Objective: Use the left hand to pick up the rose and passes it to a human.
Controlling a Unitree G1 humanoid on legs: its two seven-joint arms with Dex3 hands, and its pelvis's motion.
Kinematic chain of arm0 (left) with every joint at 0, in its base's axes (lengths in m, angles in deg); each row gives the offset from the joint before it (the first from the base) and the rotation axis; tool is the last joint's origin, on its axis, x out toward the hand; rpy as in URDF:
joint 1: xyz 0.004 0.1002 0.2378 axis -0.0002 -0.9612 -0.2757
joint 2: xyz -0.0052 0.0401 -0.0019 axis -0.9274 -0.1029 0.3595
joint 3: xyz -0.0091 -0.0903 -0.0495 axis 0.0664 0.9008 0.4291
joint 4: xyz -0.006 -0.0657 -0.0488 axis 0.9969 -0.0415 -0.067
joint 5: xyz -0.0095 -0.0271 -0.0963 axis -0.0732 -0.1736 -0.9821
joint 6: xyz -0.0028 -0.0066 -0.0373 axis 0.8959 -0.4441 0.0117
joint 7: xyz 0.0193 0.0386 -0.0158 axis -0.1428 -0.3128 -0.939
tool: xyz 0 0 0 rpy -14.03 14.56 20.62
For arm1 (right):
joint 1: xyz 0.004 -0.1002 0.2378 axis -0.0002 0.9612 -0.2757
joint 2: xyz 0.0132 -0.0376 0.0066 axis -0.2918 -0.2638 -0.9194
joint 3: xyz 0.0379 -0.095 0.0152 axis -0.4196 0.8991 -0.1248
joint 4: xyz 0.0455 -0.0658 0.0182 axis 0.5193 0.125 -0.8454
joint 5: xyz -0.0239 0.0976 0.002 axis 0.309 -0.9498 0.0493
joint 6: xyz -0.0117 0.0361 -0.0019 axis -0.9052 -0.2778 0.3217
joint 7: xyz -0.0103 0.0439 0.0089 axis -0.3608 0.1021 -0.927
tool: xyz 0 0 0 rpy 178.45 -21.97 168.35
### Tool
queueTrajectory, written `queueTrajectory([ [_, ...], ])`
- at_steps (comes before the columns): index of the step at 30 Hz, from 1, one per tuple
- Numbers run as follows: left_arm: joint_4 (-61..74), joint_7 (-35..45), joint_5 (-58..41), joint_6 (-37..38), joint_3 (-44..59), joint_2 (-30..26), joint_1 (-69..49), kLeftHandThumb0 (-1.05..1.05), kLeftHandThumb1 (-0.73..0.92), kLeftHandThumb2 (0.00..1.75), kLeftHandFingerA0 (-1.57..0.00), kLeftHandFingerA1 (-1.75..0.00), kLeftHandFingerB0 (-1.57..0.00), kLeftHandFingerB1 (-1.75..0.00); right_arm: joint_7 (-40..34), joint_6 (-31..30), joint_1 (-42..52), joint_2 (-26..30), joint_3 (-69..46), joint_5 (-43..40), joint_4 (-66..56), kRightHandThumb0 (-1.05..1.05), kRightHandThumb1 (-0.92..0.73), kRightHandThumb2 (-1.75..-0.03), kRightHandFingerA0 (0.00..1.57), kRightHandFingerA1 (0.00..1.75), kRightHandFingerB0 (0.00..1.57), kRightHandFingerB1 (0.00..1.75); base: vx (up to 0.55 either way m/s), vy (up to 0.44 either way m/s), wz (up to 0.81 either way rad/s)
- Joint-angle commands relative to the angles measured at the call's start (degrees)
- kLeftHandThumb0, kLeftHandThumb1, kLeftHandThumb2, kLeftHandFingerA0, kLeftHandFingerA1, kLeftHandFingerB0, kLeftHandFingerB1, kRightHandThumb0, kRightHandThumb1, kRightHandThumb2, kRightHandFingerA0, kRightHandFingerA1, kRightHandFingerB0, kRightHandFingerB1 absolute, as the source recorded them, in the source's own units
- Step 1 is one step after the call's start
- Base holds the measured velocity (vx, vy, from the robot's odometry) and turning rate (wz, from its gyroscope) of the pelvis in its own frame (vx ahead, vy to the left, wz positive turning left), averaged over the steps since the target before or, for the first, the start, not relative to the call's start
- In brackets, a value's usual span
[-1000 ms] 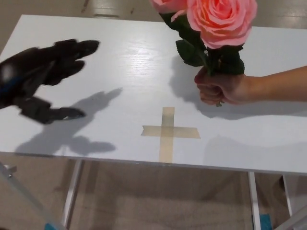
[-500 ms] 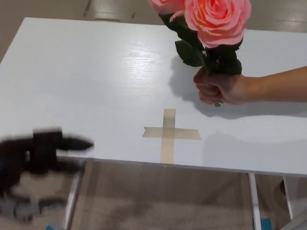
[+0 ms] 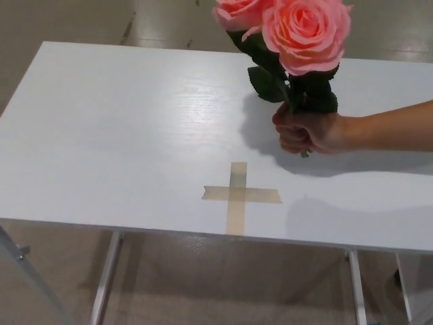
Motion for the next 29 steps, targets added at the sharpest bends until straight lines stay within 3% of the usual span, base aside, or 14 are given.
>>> queueTrajectory([
  [1,-24.4,-19.6,17.0,7.5,-5.7,-3.9,8.5,-0.48,0.58,0.58,-0.41,-0.35,-0.41,-0.34,-1.7,1.4,0.0,-1.3,-0.3,-0.1,0.0,-0.42,-0.67,-0.6,0.7,0.46,0.59,0.42,0.0,0.0,0.0],
  [2,-25.3,-19.5,16.8,6.1,-6.3,-3.8,9.6,-0.48,0.58,0.58,-0.41,-0.35,-0.41,-0.34,-1.5,1.2,-0.5,-1.1,-0.5,-0.3,-0.1,-0.42,-0.67,-0.6,0.7,0.46,0.59,0.42,0.0,0.0,0.0],
  [3,-26.1,-19.5,16.7,5.6,-6.6,-3.7,10.4,-0.57,0.46,0.8,-0.27,-0.45,-0.32,-0.46,-1.4,1.1,-0.9,-1.0,-0.6,-0.4,-0.1,-0.42,-0.67,-0.6,0.7,0.46,0.58,0.42,0.0,0.0,0.0],
  [4,-27.3,-19.6,16.6,5.2,-7.1,-3.7,11.6,-0.57,0.46,0.8,-0.27,-0.45,-0.32,-0.46,-1.3,0.9,-1.5,-0.8,-0.7,-0.4,-0.2,-0.42,-0.67,-0.6,0.7,0.46,0.58,0.42,0.0,0.0,0.0],
  [5,-28.5,-19.8,16.4,5.5,-7.5,-3.6,12.9,-0.5,0.61,0.59,-0.34,-0.33,-0.36,-0.32,-1.1,0.8,-2.4,-0.7,-0.7,-0.4,-0.3,-0.42,-0.67,-0.6,0.69,0.46,0.58,0.42,0.0,0.0,0.0],
  [6,-29.3,-20.0,16.4,6.2,-7.8,-3.5,13.8,-0.51,0.6,0.59,-0.35,-0.33,-0.36,-0.32,-1.0,0.6,-3.1,-0.5,-0.7,-0.3,-0.3,-0.42,-0.67,-0.6,0.69,0.46,0.58,0.42,0.0,0.0,0.0],
  [7,-30.7,-20.4,16.3,7.3,-8.3,-3.5,14.8,-0.61,0.48,0.81,-0.32,-0.47,-0.28,-0.43,-0.9,0.5,-3.6,-0.4,-0.7,-0.3,-0.4,-0.42,-0.67,-0.6,0.69,0.46,0.57,0.42,0.0,0.0,0.0],
  [8,-32.5,-20.7,16.1,8.7,-8.5,-3.4,15.9,-0.63,0.5,0.82,-0.37,-0.48,-0.31,-0.44,-0.7,0.3,-4.3,-0.2,-0.9,-0.4,-0.4,-0.42,-0.67,-0.6,0.69,0.46,0.57,0.42,0.0,0.0,0.0],
  [17,-43.1,-22.3,16.2,11.7,-10.8,-3.4,22.9,-0.63,0.5,0.82,-0.39,-0.48,-0.32,-0.43,-0.6,-0.4,-6.7,0.1,-0.9,0.0,-0.1,-0.43,-0.67,-0.6,0.68,0.46,0.59,0.42,0.0,0.0,0.0],
  [29,-46.2,-21.9,17.0,11.2,-11.7,-2.8,30.3,-0.64,0.49,0.8,-0.34,-0.46,-0.35,-0.45,0.1,-1.3,-11.7,1.5,-1.4,-0.2,-0.1,-0.42,-0.68,-0.6,0.71,0.46,0.59,0.42,0.0,0.0,0.0],
])
